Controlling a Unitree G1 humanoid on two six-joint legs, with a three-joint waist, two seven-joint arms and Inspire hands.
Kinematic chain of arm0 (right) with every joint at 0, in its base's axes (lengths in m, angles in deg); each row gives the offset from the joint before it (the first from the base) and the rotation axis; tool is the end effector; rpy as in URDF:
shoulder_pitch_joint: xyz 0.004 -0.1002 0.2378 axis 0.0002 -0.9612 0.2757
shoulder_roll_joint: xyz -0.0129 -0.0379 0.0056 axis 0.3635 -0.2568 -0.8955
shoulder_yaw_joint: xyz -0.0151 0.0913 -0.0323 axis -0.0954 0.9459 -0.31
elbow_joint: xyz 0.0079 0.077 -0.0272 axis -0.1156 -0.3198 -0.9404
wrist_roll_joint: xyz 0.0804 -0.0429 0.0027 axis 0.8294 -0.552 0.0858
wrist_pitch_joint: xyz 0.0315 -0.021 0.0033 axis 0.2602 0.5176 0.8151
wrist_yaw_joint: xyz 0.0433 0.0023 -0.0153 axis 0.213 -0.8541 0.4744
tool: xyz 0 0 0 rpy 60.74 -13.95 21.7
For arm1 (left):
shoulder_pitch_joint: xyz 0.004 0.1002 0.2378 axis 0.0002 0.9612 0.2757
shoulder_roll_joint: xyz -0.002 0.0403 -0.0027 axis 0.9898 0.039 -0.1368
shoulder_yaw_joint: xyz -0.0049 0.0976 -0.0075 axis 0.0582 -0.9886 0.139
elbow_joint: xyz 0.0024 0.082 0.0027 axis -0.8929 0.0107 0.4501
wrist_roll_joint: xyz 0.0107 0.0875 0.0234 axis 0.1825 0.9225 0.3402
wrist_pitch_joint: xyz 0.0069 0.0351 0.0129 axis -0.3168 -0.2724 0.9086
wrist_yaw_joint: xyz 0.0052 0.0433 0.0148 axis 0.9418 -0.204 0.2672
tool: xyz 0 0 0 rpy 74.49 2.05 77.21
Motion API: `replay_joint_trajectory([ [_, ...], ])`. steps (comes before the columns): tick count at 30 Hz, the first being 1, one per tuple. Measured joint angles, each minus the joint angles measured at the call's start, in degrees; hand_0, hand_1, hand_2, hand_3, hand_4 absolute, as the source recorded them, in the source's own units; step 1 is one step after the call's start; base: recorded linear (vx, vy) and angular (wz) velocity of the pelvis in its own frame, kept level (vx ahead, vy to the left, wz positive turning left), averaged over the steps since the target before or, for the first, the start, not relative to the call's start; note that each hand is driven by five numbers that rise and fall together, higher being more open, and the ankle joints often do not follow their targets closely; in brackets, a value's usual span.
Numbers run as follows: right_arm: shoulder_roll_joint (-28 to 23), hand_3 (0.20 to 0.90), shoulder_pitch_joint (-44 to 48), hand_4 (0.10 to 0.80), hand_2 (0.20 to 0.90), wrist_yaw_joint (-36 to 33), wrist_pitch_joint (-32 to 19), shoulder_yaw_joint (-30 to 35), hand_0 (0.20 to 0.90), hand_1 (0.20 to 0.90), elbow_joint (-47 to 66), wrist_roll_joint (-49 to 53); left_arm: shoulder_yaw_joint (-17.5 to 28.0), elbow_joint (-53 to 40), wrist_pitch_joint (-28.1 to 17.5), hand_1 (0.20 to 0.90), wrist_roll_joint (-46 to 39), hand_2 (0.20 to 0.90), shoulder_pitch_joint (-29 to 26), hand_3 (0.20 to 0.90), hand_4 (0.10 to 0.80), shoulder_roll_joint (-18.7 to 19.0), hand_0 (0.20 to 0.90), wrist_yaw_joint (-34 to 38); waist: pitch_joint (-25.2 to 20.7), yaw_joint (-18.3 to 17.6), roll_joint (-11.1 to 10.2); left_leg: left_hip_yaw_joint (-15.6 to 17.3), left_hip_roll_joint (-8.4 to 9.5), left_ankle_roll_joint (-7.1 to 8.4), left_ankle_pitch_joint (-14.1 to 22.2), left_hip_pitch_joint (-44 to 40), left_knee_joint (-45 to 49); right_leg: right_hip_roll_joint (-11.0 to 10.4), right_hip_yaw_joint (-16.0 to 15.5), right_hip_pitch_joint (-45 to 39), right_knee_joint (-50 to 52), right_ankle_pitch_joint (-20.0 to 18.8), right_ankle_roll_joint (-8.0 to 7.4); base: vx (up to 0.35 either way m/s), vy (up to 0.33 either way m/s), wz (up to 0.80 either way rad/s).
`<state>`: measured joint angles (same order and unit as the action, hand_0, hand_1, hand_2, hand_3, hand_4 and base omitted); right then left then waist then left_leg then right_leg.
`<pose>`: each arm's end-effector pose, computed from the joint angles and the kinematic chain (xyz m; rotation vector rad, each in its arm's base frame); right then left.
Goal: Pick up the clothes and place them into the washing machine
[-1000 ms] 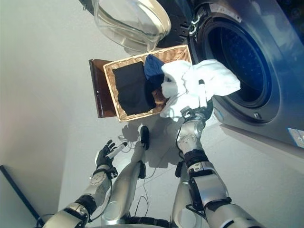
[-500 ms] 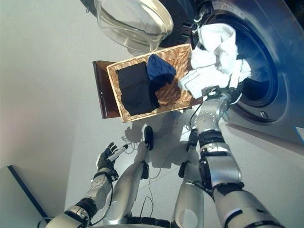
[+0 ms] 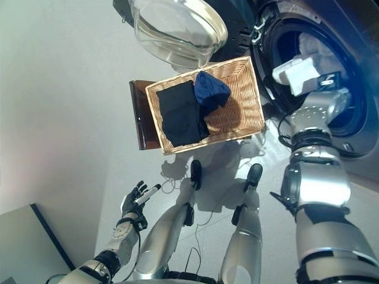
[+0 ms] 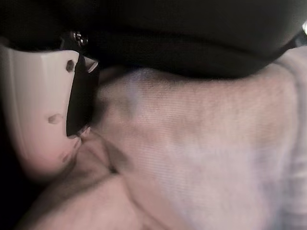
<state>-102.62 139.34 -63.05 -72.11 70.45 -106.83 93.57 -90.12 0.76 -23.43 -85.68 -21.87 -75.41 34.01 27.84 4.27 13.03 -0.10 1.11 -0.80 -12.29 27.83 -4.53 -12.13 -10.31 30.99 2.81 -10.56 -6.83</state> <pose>0.3297 -0.2873 0.2497 1.2017 -0.5398 -0.8451 0.1823 0.1499 -0.0583 -0.2429 0.5518 0.2788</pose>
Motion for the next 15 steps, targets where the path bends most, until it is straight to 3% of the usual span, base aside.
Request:
replay_joint_trajectory([
  [4,-2.76,0.200,2.59,0.300,0.200,-0.26,1.47,-0.12,0.200,0.200,-1.36,0.65,-0.14,-1.00,-0.05,0.900,-0.44,0.900,-0.05,0.900,0.800,-0.02,0.900,-1.01,-0.75,1.17,1.07,0.13,0.34,-0.47,-0.44,3.12,0.02,-0.18,0.82,4.20,1.49,-0.05,-0.33,-0.018,0.006,-0.04],
  [11,-4.71,0.200,4.60,0.300,0.200,-1.42,3.78,-3.85,0.200,0.200,-4.33,0.35,-0.48,-4.85,-0.59,0.900,-3.33,0.900,0.04,0.900,0.800,0.23,0.900,-1.22,-0.73,1.93,1.05,0.39,1.65,-0.56,-0.54,6.13,0.02,-1.44,4.75,12.02,8.40,2.32,-1.28,-0.024,0.005,-0.10],
  [15,-6.09,0.200,6.92,0.300,0.200,-1.57,3.78,-2.30,0.200,0.200,-6.16,1.30,-1.74,-8.29,-1.44,0.900,-4.10,0.900,0.24,0.900,0.800,0.21,0.900,-1.53,-0.74,2.88,1.05,1.09,1.97,-0.68,-0.72,8.80,0.01,-1.69,6.20,16.80,11.91,3.70,-1.34,0.008,0.003,-0.02],
])
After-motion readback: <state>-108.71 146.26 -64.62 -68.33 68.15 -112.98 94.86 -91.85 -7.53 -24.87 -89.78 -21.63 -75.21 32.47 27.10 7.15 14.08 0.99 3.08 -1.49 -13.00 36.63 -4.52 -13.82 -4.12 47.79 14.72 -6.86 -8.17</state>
